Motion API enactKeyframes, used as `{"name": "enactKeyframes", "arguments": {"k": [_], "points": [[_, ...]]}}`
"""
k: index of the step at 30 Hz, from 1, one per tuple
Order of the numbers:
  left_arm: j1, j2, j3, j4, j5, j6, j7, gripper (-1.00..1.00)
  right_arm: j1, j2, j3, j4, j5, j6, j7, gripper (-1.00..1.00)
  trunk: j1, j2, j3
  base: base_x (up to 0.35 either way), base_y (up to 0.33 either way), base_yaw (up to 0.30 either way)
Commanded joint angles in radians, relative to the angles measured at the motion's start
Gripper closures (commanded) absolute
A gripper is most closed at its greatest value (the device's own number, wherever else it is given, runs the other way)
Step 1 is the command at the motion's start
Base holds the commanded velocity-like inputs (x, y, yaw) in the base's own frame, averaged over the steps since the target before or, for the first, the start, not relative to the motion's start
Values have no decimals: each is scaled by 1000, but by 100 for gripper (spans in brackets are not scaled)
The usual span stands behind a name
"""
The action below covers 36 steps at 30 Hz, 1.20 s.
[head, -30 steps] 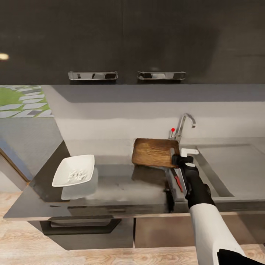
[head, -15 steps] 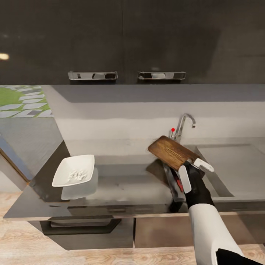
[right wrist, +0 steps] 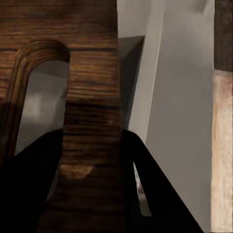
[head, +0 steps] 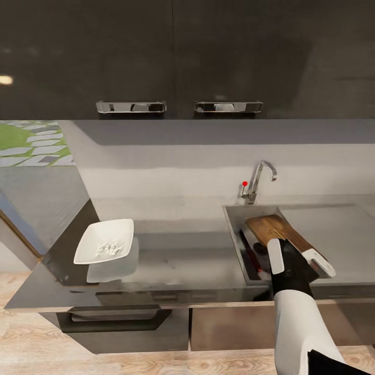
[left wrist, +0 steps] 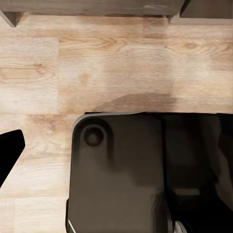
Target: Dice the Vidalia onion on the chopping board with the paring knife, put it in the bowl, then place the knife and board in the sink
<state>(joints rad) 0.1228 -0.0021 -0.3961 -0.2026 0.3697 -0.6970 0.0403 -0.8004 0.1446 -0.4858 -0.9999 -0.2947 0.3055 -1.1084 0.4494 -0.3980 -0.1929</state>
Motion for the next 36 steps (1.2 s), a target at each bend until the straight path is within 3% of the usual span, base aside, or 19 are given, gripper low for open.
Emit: {"name": "enactKeyframes", "arguments": {"k": [1, 5, 9, 19, 36], "points": [[0, 2, -9, -2, 8, -3, 4, -100, -1, 2, 2, -2, -4, 5, -31, 100, 1, -2, -2, 0, 0, 0], [0, 2, -9, -3, 8, -4, 4, -100, -1, 4, 52, -3, -3, 2, -94, 100, 1, -2, -2, 0, 0, 0], [0, 2, -9, -3, 8, -3, 4, -100, -1, 4, 70, -4, -5, 1, -129, 100, 1, -2, -2, 78, 60, 0], [0, 1, -9, -3, 8, -3, 4, -100, -1, 1, 70, -8, -7, 3, -137, 100, 1, -2, -3, 185, 144, 0], [0, 1, -9, -1, 8, -1, 4, -100, -1, -6, 64, -6, -9, 2, -131, 100, 1, -2, -29, 49, 6, 0]]}}
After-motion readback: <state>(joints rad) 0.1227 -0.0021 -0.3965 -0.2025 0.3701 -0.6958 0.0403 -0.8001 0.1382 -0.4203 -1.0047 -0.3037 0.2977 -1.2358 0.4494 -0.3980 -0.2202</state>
